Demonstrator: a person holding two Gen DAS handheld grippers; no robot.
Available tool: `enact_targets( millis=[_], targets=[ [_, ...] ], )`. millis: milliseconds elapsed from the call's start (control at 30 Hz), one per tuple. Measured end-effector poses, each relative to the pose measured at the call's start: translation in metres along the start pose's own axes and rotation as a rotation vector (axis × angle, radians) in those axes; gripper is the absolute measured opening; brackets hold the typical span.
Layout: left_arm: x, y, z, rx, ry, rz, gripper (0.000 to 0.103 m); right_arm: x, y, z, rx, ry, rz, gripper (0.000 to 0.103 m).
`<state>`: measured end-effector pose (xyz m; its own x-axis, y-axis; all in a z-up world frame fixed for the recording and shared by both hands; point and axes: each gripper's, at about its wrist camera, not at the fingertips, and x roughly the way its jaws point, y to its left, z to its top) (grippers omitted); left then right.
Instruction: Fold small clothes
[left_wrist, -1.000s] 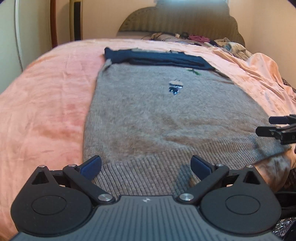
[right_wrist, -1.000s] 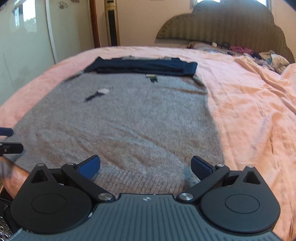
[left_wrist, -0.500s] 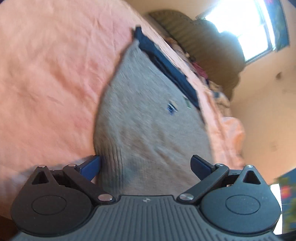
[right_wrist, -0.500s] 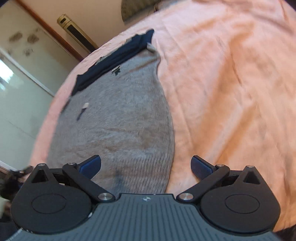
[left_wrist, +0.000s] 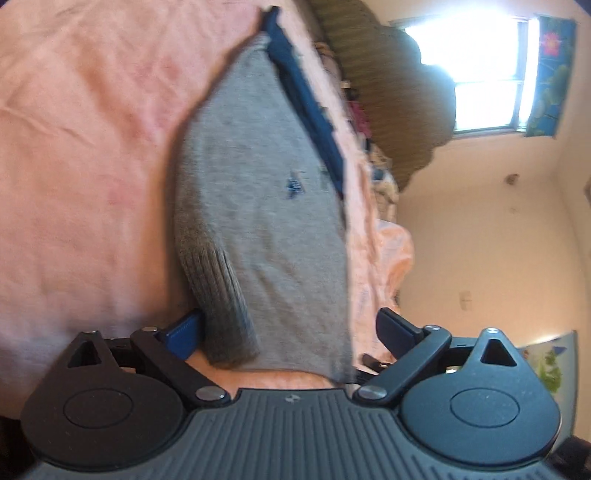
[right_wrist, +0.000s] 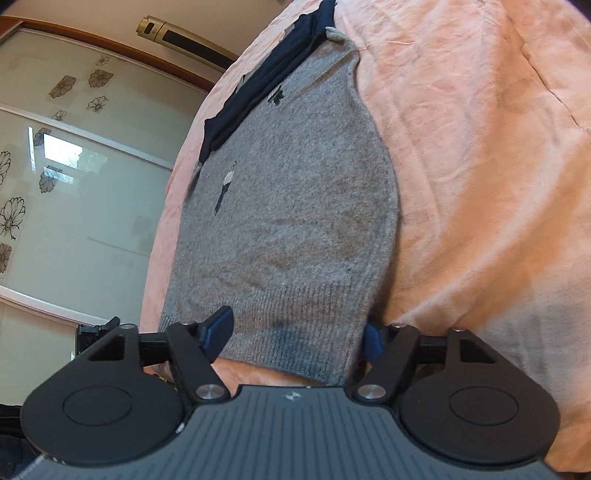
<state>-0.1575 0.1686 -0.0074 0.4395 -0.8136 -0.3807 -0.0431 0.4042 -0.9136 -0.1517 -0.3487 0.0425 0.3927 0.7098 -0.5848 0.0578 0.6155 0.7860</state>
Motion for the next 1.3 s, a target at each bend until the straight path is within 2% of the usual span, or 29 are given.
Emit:
enact_targets(
  millis=[67,200,300,467,567,600,633,667,700,833,867,967,1100,1200,1300],
  targets=[
    [0.004,-0.006,0.001,0.031,-0.011,0.007,0.097,0.000,-0.001,0.000,0.001,0.001,0.006,0.067],
    [0.007,0.002,0.014,0.044,-0.038,0.104,0.097,-0.001,-0.005,0.000,0.014,-0.001,0.038,0.073],
    [0.008,0.009,0.028,0.023,-0.051,0.109,0.097,-0.001,-0.006,0.001,0.026,-0.010,0.047,0.075],
    [0.026,-0.004,0.028,0.115,0.046,0.169,0.094,0.008,-0.004,0.009,0.035,-0.021,0.053,0.076],
    [0.024,-0.003,0.017,0.136,0.100,0.187,0.073,0.010,-0.002,0.007,0.027,-0.008,0.053,0.073],
    [0.023,-0.001,0.014,0.135,0.109,0.204,0.054,0.009,-0.002,0.006,0.030,-0.007,0.042,0.070],
    [0.022,0.001,0.011,0.136,0.110,0.235,0.028,0.009,-0.005,0.005,0.039,-0.004,0.018,0.052],
    [0.023,0.004,0.009,0.142,0.111,0.284,0.012,0.011,-0.008,0.005,0.048,0.013,-0.015,0.015],
    [0.022,0.006,0.007,0.149,0.105,0.309,0.005,0.013,-0.012,0.003,0.056,0.028,-0.040,0.012],
    [0.020,-0.004,0.010,0.199,0.102,0.320,0.005,0.006,-0.012,0.006,0.060,-0.012,0.009,0.011],
    [0.019,-0.010,0.014,0.212,0.100,0.303,0.005,0.002,-0.009,0.011,0.056,-0.034,0.032,0.011],
    [0.017,-0.033,0.039,0.257,0.056,0.228,0.005,-0.007,0.004,0.036,0.017,-0.100,0.097,0.011],
    [0.028,-0.063,0.101,0.304,-0.060,0.126,0.005,-0.006,0.021,0.099,-0.033,-0.208,0.199,0.011],
    [0.054,-0.082,0.156,0.363,-0.143,0.109,0.005,0.011,0.024,0.163,-0.030,-0.290,0.242,0.011],
    [0.087,-0.098,0.215,0.391,-0.210,0.125,0.005,0.038,0.017,0.232,0.013,-0.342,0.263,0.011]
  ],
)
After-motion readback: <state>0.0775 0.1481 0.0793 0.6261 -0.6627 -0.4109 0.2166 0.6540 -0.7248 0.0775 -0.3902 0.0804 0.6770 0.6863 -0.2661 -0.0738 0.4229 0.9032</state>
